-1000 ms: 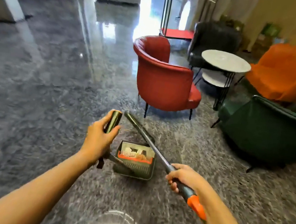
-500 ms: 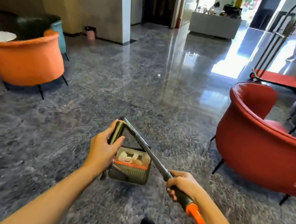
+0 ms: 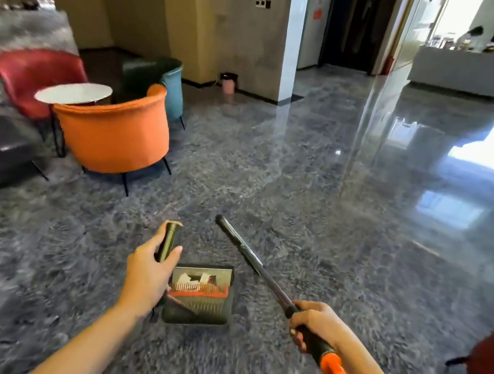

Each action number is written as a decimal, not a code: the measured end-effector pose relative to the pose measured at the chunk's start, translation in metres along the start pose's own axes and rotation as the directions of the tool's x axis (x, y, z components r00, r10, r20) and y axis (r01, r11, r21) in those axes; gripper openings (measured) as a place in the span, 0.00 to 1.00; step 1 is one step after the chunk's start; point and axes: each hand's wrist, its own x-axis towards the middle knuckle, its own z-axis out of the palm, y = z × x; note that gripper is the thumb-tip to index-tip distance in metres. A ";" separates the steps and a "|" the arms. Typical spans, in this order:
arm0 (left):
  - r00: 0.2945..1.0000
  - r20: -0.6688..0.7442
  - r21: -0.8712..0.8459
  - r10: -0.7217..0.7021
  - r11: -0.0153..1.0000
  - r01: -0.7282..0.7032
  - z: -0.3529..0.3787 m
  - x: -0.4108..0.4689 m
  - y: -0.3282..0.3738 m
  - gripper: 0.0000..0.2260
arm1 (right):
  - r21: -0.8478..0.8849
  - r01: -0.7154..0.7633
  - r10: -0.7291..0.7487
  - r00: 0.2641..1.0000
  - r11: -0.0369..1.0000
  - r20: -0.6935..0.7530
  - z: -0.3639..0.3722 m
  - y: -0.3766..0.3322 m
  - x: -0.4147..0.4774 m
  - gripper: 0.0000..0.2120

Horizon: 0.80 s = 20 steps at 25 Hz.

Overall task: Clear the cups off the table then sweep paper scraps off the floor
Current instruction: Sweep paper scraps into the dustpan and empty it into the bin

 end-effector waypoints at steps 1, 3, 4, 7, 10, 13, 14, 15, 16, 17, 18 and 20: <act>1.000 -0.024 -0.011 -0.002 1.000 0.002 0.011 0.029 0.006 0.23 | -0.003 -0.006 0.006 1.000 1.000 0.003 -0.010 -0.022 0.028 0.09; 0.999 -0.054 -0.001 0.006 1.000 -0.006 0.037 0.090 0.012 0.24 | 0.017 -0.024 0.024 1.000 1.000 0.014 -0.029 -0.063 0.086 0.09; 0.998 -0.060 0.007 0.013 1.000 -0.013 0.054 0.124 0.013 0.24 | 0.025 -0.032 0.032 0.999 0.999 0.020 -0.039 -0.081 0.119 0.09; 0.996 -0.069 0.023 0.055 0.998 -0.054 0.101 0.225 0.009 0.23 | 0.065 -0.046 0.045 0.999 0.997 0.023 -0.065 -0.138 0.209 0.09; 0.995 -0.073 0.017 0.065 0.998 -0.064 0.152 0.353 0.011 0.24 | 0.053 -0.041 0.042 0.999 0.998 -0.003 -0.092 -0.224 0.310 0.10; 0.994 -0.100 -0.008 0.038 0.999 -0.039 0.188 0.471 0.030 0.24 | 0.020 -0.036 0.036 0.999 0.999 -0.011 -0.121 -0.317 0.391 0.13; 0.994 -0.100 -0.005 0.032 0.999 -0.033 0.197 0.503 0.036 0.24 | 0.015 -0.025 0.026 1.000 1.000 -0.014 -0.129 -0.342 0.412 0.13; 0.994 -0.104 -0.013 0.023 1.000 -0.024 0.209 0.541 0.043 0.24 | 0.012 -0.020 0.020 1.000 1.000 -0.020 -0.139 -0.371 0.438 0.14; 0.994 -0.110 -0.022 0.016 1.000 -0.018 0.221 0.578 0.049 0.24 | 0.008 -0.020 0.020 1.000 1.000 -0.013 -0.147 -0.398 0.466 0.14; 0.993 -0.119 -0.024 0.017 0.999 -0.020 0.235 0.617 0.054 0.24 | 0.002 -0.013 0.013 1.000 1.000 -0.010 -0.154 -0.426 0.495 0.14; 0.992 -0.127 -0.028 0.018 0.999 -0.022 0.251 0.657 0.055 0.24 | -0.002 -0.003 0.003 1.000 1.000 -0.012 -0.161 -0.453 0.527 0.14; 0.988 -0.153 -0.040 0.014 0.999 -0.021 0.286 0.741 0.052 0.24 | -0.015 0.006 -0.006 1.000 1.000 0.000 -0.176 -0.506 0.601 0.13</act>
